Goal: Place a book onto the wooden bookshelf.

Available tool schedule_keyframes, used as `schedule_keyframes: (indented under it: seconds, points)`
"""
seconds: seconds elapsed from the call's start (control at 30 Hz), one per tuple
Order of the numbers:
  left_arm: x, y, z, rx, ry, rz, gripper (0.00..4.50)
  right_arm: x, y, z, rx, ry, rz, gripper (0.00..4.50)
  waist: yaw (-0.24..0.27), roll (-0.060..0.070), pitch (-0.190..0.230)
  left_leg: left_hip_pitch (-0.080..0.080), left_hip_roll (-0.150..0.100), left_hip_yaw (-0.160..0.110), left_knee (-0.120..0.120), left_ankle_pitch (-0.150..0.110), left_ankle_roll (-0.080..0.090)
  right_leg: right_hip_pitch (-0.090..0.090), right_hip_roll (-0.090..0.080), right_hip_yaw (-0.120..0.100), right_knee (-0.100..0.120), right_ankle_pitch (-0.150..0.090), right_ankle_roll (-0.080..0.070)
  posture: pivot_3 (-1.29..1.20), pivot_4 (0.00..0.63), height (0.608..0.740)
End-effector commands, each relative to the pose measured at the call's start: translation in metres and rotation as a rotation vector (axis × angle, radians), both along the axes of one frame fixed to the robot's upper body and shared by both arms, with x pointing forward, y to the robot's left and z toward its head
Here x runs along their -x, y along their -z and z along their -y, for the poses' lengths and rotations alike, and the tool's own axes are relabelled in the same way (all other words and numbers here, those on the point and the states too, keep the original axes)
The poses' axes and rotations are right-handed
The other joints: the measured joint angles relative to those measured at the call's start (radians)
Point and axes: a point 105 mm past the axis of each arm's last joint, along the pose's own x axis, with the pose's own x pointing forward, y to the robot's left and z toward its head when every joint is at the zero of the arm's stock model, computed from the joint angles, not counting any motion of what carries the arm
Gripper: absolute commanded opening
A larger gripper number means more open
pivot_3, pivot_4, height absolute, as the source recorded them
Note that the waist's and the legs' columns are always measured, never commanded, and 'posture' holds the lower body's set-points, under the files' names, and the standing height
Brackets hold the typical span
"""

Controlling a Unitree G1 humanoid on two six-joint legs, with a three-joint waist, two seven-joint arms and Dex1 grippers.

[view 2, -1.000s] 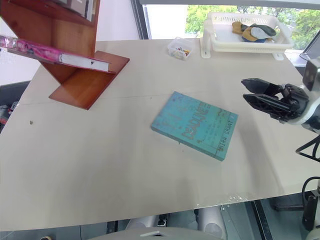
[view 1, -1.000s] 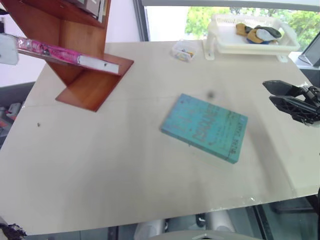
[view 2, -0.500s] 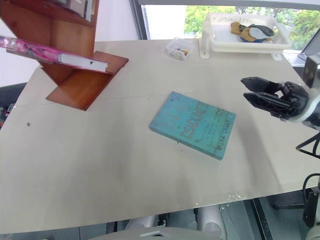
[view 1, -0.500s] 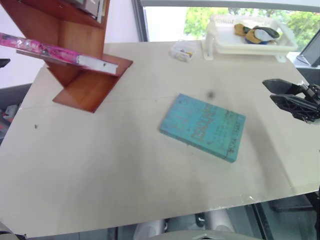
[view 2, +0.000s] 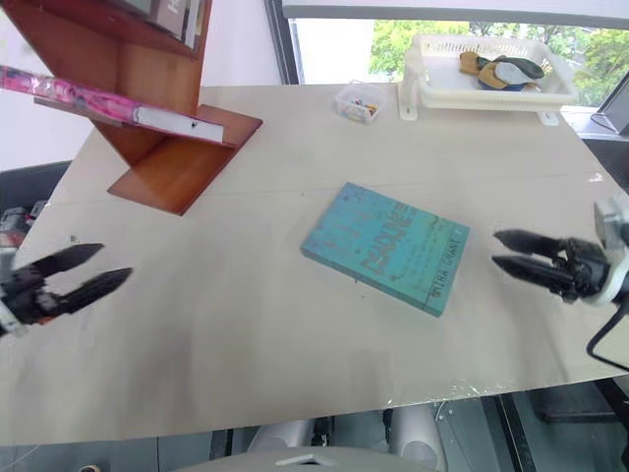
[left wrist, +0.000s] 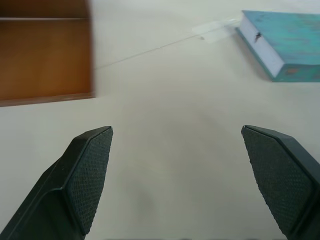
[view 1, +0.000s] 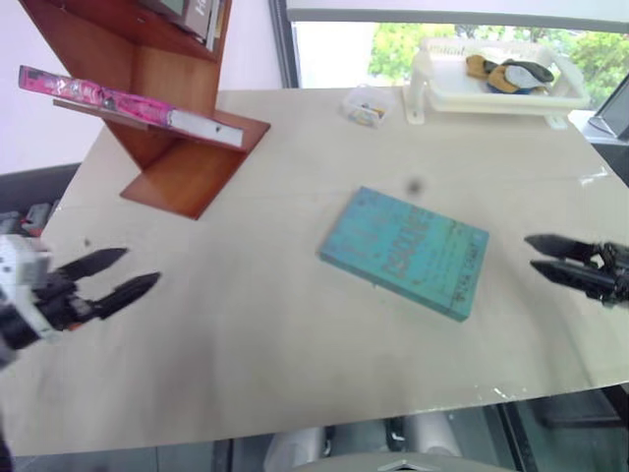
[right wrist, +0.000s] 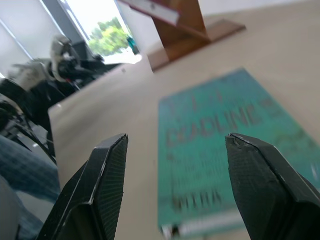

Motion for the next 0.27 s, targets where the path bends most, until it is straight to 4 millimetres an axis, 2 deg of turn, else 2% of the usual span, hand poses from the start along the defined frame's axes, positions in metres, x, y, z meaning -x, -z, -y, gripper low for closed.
schedule_keyframes:
  seconds: [0.03, 0.17, 0.27]
  points:
    - [-0.003, -0.005, 0.030, 0.028, 0.057, 0.038, 4.43, 0.006, 0.006, 0.030, 0.078, 0.108, 0.075, 3.15, -0.006, 0.001, 0.000, 0.000, 0.000, 0.000, 0.000, 0.000, 0.000, 0.000, 0.000, 0.001, 0.000, 0.000, 0.000, 0.00, 0.150, 0.740]
    - [-0.010, 0.007, 0.054, 0.007, 0.073, 0.039, 4.43, 0.013, 0.025, 0.047, 0.143, 0.160, 0.067, 3.15, -0.018, 0.005, -0.003, 0.004, 0.001, 0.004, 0.000, 0.000, 0.000, 0.000, 0.003, 0.003, 0.001, 0.000, -0.001, 0.00, 0.150, 0.740]
    - [-0.011, 0.010, 0.067, 0.017, 0.107, 0.037, 4.43, 0.012, 0.028, 0.052, 0.137, 0.188, 0.092, 3.15, -0.022, 0.006, -0.004, 0.009, 0.001, 0.007, -0.001, 0.000, 0.000, 0.003, 0.006, 0.005, 0.001, 0.000, -0.001, 0.00, 0.150, 0.740]
